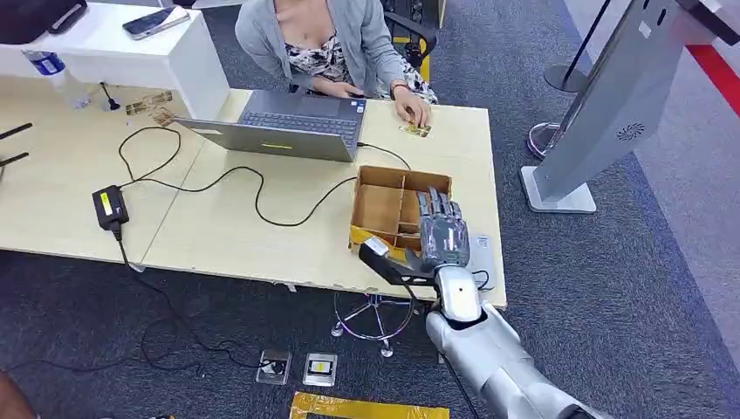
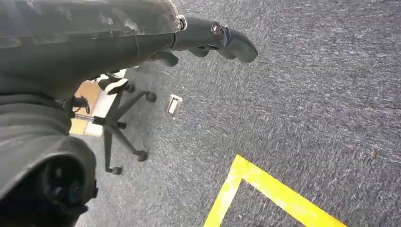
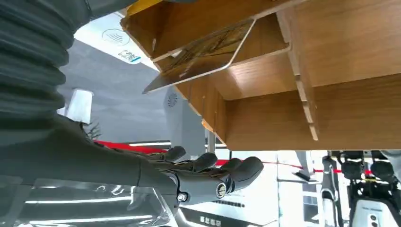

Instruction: Pass the card to the sensor for recognition and then transmit it.

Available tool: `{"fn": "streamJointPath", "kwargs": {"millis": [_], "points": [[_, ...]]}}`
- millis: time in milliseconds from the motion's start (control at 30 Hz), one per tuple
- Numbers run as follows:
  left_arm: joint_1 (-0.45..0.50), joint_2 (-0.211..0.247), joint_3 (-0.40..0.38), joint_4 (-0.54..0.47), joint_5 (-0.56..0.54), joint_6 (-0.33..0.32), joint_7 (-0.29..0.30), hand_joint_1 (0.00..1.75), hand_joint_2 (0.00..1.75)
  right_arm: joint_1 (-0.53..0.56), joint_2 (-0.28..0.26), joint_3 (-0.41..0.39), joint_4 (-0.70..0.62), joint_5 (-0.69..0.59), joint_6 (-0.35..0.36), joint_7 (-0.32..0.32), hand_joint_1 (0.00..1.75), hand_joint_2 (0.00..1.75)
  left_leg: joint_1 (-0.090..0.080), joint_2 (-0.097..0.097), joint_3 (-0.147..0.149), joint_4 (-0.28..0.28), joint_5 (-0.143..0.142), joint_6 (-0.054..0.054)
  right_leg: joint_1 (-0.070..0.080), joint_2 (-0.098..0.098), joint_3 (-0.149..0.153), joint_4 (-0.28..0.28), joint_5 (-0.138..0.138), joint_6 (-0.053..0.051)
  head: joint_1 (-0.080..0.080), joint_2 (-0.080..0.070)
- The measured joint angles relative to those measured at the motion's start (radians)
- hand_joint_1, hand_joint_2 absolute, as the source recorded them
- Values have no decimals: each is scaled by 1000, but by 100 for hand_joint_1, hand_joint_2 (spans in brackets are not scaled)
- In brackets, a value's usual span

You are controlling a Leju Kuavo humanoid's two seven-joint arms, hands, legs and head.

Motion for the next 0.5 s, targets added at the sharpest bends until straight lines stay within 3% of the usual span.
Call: {"fn": "streamJointPath", "kwargs": {"millis": [167, 200, 367, 400, 500], "points": [[0, 0, 0, 0, 4, 5, 11, 0, 0, -9, -4, -7, 6, -9, 3, -3, 2, 175, 0, 0, 0, 0, 0, 0, 0, 0, 0, 0, 0, 0, 0, 0], [0, 0, 0, 0, 5, 6, 12, 0, 0, -10, -5, -7, 6, -11, 6, -7, 42, 175, 0, 0, 0, 0, 0, 0, 0, 0, 0, 0, 0, 0, 0, 0], [0, 0, 0, 0, 6, 5, 19, 0, 0, -11, -4, -7, 10, -22, 21, -34, 42, 175, 0, 0, 0, 0, 0, 0, 0, 0, 0, 0, 0, 0, 0, 0], [0, 0, 0, 0, 4, 5, 20, 0, 0, -11, -4, -7, 10, -25, 21, -44, 175, 175, 0, 0, 0, 0, 0, 0, 0, 0, 0, 0, 0, 0, 0, 0], [0, 0, 0, 0, 2, 6, 21, 0, 0, -10, -3, -7, 10, -26, 22, -58, 175, 175, 0, 0, 0, 0, 0, 0, 0, 0, 0, 0, 0, 0, 0, 0]]}}
